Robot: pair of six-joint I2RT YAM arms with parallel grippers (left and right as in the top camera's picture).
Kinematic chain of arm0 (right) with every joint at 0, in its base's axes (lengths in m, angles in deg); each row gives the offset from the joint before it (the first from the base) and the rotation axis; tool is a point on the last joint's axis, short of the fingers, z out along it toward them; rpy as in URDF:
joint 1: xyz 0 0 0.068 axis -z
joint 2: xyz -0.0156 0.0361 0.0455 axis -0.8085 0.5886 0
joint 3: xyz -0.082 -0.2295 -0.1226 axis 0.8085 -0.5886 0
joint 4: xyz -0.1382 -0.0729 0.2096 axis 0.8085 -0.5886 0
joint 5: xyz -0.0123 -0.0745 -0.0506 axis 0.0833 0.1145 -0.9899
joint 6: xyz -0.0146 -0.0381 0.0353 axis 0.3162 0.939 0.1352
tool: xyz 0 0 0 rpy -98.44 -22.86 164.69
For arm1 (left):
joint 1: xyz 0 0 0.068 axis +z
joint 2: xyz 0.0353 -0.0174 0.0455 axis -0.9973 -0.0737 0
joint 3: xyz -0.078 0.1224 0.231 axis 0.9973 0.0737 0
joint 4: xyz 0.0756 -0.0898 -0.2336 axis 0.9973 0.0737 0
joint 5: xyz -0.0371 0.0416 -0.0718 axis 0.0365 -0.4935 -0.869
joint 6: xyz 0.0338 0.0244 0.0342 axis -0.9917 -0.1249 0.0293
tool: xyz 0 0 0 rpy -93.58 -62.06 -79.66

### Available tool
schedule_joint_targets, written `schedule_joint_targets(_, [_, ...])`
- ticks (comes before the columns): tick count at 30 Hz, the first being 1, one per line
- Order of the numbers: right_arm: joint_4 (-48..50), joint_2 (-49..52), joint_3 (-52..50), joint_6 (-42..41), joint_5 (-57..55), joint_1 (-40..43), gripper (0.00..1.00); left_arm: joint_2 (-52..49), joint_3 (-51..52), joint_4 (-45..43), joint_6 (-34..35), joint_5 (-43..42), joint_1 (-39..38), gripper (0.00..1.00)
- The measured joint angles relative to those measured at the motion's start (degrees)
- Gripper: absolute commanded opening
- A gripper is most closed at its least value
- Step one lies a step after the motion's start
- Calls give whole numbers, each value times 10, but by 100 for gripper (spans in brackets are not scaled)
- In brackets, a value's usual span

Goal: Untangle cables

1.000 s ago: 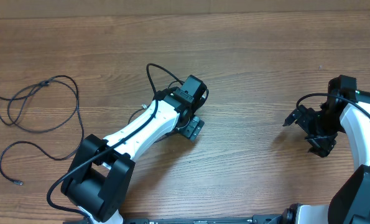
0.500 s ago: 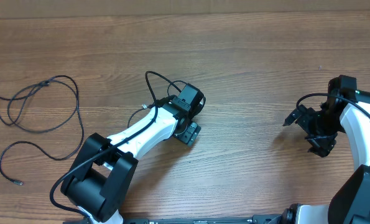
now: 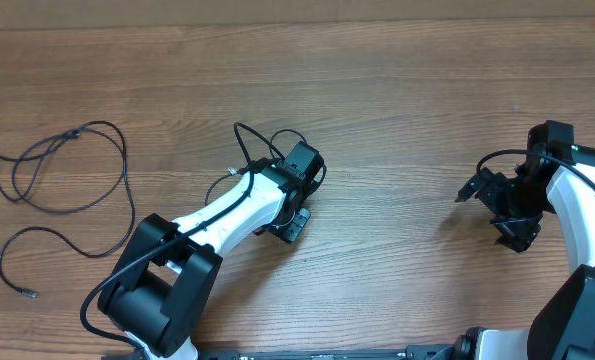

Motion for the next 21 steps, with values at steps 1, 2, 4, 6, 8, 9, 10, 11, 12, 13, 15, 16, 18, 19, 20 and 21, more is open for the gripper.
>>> schedule_joint_targets(1, [0, 0, 0, 0, 0, 0, 100, 0, 0, -2, 0, -2, 0, 48])
schedule_joint_targets(2, [0, 0, 0, 0, 0, 0, 100, 0, 0, -3, 0, -3, 0, 47])
schedule_joint_targets(4, [0, 0, 0, 0, 0, 0, 100, 0, 0, -3, 1, -2, 0, 67])
schedule_joint_targets(6, [0, 0, 0, 0, 0, 0, 100, 0, 0, -3, 23, 2, 2, 75])
schedule_joint_targets(8, [0, 0, 0, 0, 0, 0, 100, 0, 0, -4, 52, 3, 9, 75])
schedule_joint_targets(9, [0, 0, 0, 0, 0, 0, 100, 0, 0, -5, 71, 1, 17, 75])
schedule_joint_targets(10, [0, 0, 0, 0, 0, 0, 100, 0, 0, -8, 88, -2, 25, 73])
schedule_joint_targets(11, [0, 0, 0, 0, 0, 0, 100, 0, 0, -13, 104, -8, 36, 72])
schedule_joint_targets(12, [0, 0, 0, 0, 0, 0, 100, 0, 0, -19, 117, -15, 49, 72])
schedule_joint_targets(13, [0, 0, 0, 0, 0, 0, 100, 0, 0, -25, 130, -26, 68, 70])
schedule_joint_targets(15, [0, 0, 0, 0, 0, 0, 100, 0, -3, -28, 144, -43, 94, 68])
schedule_joint_targets(16, [0, 0, 0, 1, 0, 0, 100, 0, -10, -28, 148, -54, 111, 67])
schedule_joint_targets(18, [0, 0, 0, 0, 0, 0, 100, 0, -28, -29, 148, -71, 134, 66])
schedule_joint_targets(19, [0, 0, 0, 0, 0, 0, 100, 0, -42, -31, 146, -79, 146, 66])
schedule_joint_targets(20, [1, 0, 0, 0, 0, 0, 100, 0, -55, -37, 143, -83, 153, 69])
schedule_joint_targets(21, [1, 0, 0, 0, 0, 0, 100, 0, -67, -45, 138, -87, 158, 71])
